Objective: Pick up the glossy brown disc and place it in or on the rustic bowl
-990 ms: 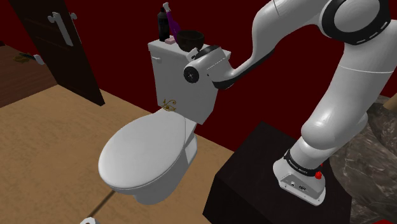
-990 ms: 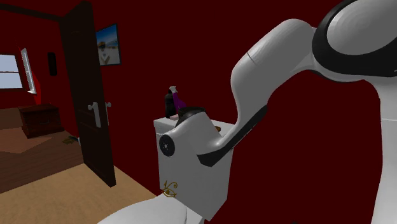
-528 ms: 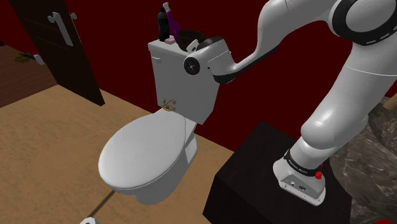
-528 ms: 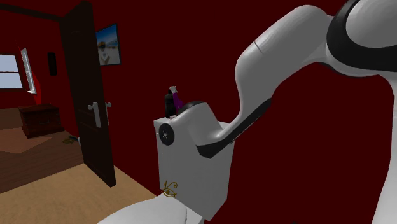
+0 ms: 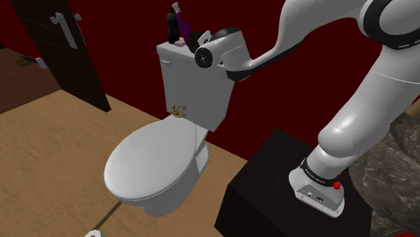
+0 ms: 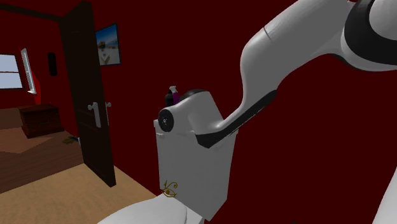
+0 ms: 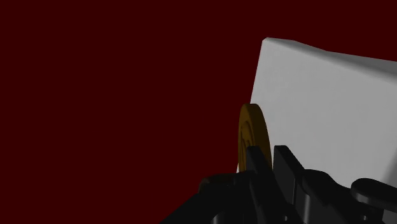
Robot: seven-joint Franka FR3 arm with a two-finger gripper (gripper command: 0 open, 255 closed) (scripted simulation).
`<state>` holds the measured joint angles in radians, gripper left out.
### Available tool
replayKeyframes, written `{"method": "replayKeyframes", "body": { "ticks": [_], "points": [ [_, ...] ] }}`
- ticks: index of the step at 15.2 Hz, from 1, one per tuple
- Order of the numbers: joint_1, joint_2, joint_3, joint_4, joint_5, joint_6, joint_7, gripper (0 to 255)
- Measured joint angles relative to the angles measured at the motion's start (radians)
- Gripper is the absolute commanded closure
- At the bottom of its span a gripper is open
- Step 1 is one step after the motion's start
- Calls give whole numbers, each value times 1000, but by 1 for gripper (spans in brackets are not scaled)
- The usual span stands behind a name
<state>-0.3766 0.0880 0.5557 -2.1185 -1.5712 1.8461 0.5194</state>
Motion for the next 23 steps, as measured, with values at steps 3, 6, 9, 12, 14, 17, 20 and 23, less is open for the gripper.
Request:
{"method": "replayKeyframes", "body": {
  "ticks": [3, 6, 9, 12, 14, 17, 20, 23],
  "points": [
    [-2, -24, 1, 10, 19, 8, -32, 255],
    [-5, -46, 0, 23, 37, 15, -65, 255],
    [-7, -66, -1, 38, 53, 23, -98, 255],
    [-9, -85, -3, 52, 70, 28, -131, 255],
    [-10, -93, -3, 66, 79, 30, -153, 255],
    [-10, -87, -3, 99, 85, 27, -181, 255],
    [2, 26, 3, 225, 46, -14, -211, 255],
    [32, 161, 5, 372, -5, -61, -240, 255]
  ]
}}
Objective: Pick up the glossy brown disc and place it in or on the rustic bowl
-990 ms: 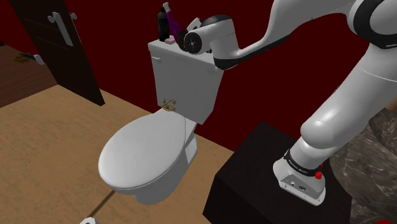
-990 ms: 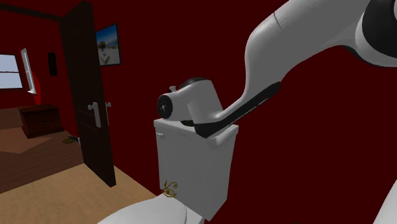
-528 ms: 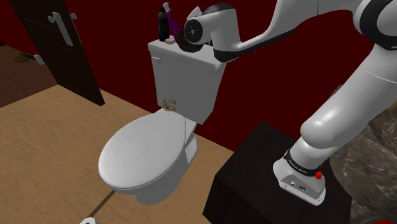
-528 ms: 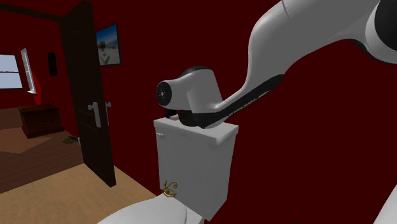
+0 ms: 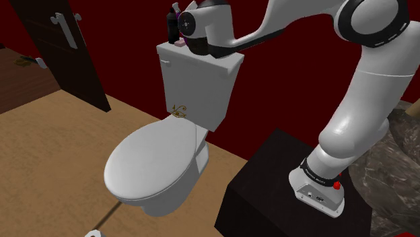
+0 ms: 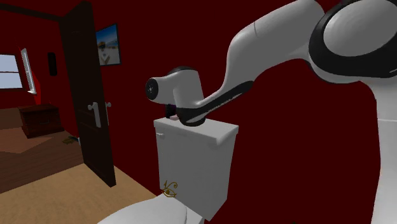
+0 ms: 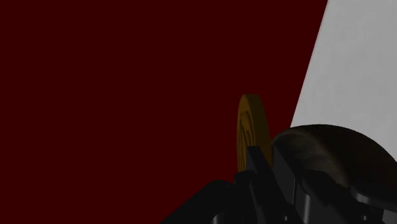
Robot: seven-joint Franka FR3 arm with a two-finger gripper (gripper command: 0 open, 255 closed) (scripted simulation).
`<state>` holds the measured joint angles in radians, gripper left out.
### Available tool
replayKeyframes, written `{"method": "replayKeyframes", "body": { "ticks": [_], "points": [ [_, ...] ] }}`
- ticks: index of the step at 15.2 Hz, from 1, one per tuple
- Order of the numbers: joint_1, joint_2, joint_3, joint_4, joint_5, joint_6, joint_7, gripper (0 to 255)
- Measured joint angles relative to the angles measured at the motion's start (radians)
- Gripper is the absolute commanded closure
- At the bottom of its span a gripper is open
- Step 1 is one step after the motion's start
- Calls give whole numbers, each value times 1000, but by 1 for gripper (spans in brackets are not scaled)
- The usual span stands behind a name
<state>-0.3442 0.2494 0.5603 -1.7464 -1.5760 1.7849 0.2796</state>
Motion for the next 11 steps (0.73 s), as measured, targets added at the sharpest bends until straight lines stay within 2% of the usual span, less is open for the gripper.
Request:
{"method": "replayKeyframes", "body": {
  "ticks": [5, 11],
  "points": [
    [70, 225, -17, 287, -78, -48, -86, 255],
    [83, 272, -29, 288, -104, -51, -43, 255]
  ]
}}
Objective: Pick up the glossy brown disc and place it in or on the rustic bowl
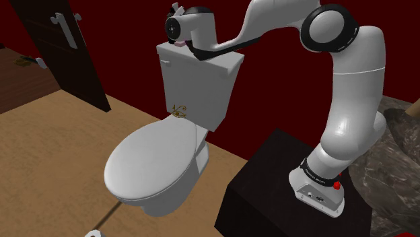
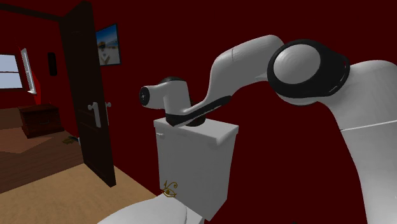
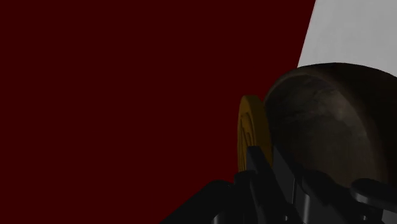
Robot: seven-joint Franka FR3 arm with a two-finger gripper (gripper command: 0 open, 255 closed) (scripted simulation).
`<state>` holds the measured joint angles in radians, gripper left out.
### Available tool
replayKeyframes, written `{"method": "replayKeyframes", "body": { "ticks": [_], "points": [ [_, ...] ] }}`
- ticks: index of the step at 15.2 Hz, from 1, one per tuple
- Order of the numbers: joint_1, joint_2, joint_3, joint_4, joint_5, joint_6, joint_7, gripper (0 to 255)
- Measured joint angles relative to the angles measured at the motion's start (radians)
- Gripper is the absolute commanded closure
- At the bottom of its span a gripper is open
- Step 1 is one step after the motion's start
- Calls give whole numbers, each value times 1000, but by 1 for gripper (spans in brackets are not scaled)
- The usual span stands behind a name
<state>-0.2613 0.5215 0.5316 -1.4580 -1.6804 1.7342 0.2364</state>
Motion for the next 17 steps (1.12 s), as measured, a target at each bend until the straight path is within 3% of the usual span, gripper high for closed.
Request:
{"method": "replayKeyframes", "body": {
  "ticks": [14, 15, 17],
  "points": [
    [4, 28, -10, -43, -28, 1, 75, 255],
    [3, 26, -10, -46, -28, 1, 77, 0],
    [6, 22, -9, -35, -41, -4, 76, 0]
  ]
}}
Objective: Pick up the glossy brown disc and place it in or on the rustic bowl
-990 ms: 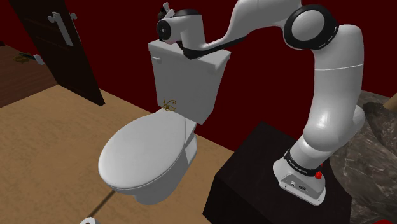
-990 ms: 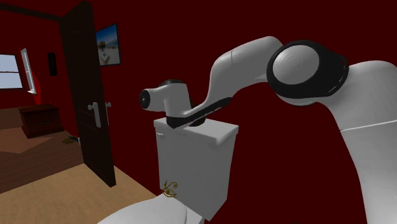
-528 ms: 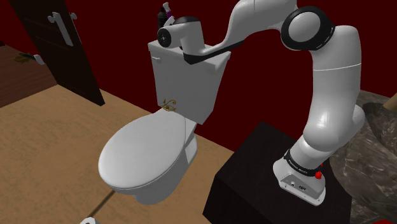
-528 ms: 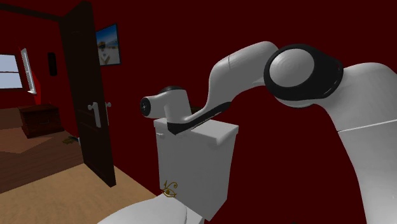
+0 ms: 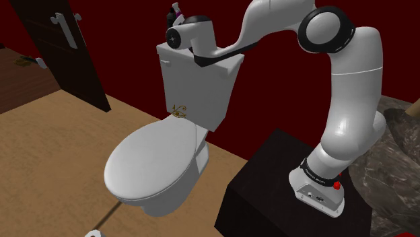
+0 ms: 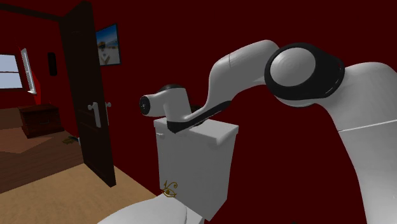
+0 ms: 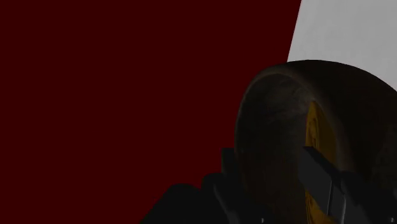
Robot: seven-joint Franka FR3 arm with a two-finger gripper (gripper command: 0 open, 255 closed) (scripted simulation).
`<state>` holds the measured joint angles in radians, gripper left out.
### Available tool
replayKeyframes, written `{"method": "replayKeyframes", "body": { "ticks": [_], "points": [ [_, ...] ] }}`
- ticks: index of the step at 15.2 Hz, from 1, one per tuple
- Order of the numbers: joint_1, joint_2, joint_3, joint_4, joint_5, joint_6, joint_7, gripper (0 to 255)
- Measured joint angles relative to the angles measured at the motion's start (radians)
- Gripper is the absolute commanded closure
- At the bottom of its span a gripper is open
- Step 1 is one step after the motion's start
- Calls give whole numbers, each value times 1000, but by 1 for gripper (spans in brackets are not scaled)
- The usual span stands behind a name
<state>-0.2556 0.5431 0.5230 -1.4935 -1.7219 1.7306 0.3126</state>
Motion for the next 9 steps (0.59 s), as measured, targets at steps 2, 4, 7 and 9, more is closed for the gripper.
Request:
{"method": "replayKeyframes", "body": {
  "ticks": [2, 4, 7, 9],
  "points": [
    [4, 4, 1, 15, -37, -5, -10, 0],
    [-3, -4, 10, 0, -31, -1, -1, 0],
    [10, -16, 33, -34, 20, -40, 5, 0],
    [23, -26, 44, -46, 38, -65, 6, 0]
  ]
}}
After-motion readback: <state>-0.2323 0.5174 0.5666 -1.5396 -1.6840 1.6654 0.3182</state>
